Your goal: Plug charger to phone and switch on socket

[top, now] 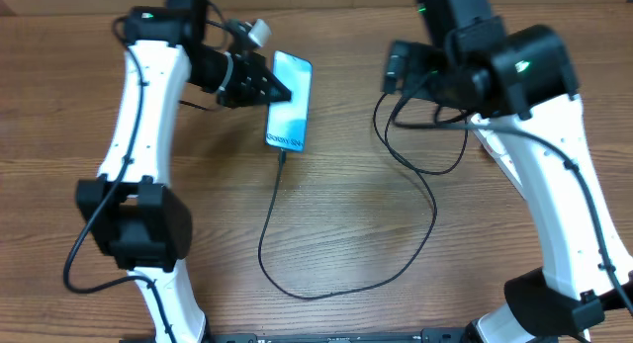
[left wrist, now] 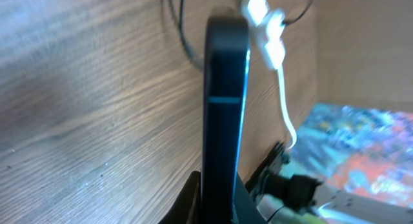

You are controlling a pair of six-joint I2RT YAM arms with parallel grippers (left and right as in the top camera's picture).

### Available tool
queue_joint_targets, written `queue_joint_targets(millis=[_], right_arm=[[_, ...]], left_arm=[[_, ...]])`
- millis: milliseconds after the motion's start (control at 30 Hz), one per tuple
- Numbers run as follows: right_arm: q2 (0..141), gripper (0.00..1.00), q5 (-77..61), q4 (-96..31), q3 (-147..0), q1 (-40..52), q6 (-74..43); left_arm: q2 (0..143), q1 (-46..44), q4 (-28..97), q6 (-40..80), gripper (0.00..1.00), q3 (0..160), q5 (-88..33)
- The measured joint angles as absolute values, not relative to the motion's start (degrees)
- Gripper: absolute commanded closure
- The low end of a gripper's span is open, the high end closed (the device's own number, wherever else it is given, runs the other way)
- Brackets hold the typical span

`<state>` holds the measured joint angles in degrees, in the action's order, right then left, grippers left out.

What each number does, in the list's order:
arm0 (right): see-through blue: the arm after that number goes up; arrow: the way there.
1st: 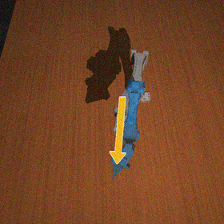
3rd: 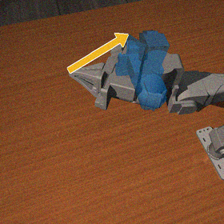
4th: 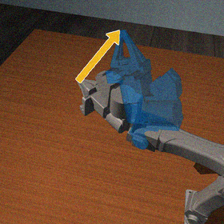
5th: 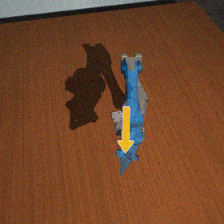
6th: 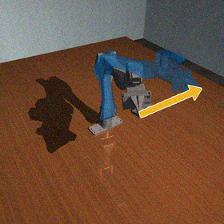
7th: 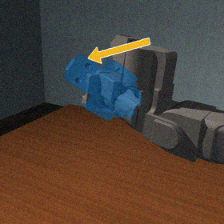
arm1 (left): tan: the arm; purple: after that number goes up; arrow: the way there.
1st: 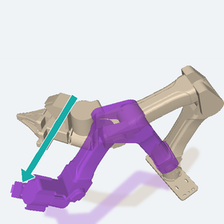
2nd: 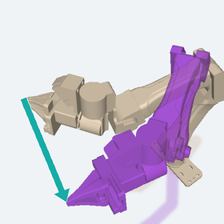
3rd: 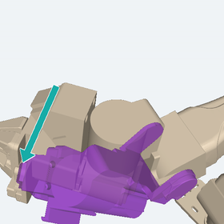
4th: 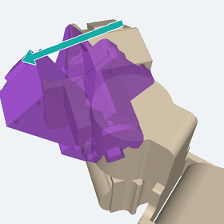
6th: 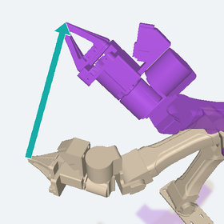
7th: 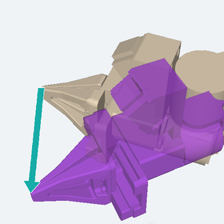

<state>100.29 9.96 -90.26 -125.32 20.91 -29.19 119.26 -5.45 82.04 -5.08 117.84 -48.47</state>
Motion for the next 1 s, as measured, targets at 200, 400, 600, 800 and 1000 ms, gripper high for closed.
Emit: queue_joint_targets(millis=[200,400,600,800,1000], right_arm=[[100.29,0.0,9.93,-93.36,-125.32,10.17,-29.85],[100.29,0.0,9.89,-94.52,-125.32,4.12,-29.89],[100.31,0.0,9.89,-94.54,-125.29,3.42,-29.98],[100.47,0.0,9.87,-94.11,-124.62,3.42,-29.98],[101.78,0.0,9.89,-94.06,-124.42,3.42,-29.98]], left_arm=[[126.34,-9.34,79.05,-6.24,0.96,116.51,-45.04],[132.51,-10.13,75.07,-6.22,0.96,116.33,-43.83],[135.94,-10.11,73.14,-4.97,0.96,116.27,-40.23],[137.05,-10.11,72.12,-2.83,0.96,116.27,-36.23],[137.67,-10.11,72.12,-1.17,0.96,116.27,-32.53]])
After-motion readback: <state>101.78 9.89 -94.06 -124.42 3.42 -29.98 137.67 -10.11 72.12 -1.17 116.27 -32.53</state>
